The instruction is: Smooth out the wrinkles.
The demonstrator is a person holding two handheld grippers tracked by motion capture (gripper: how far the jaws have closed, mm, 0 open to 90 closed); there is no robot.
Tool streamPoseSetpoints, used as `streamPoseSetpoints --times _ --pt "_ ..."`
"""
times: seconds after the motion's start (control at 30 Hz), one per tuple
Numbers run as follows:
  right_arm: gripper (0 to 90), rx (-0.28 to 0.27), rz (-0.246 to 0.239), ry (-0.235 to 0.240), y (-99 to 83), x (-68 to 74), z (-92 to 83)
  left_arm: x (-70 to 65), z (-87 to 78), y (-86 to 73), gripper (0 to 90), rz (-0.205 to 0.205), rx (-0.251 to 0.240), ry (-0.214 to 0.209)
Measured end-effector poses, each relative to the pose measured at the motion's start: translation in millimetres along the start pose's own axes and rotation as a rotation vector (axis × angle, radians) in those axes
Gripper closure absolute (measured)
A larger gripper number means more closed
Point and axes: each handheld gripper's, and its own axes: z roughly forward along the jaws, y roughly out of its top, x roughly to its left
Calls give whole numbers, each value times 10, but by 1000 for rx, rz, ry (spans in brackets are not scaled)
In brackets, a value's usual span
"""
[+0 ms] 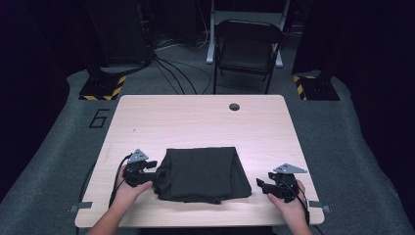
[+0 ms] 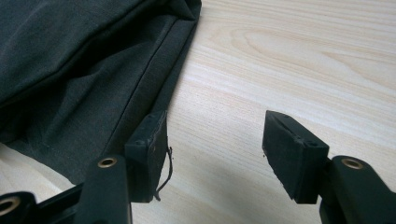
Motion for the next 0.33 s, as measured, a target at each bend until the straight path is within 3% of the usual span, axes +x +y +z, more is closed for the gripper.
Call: streamPoseSetpoints --times 0.33 --pt "400 2 -10 -8 -29 -7 -13 -15 -2 30 391 8 -9 -5"
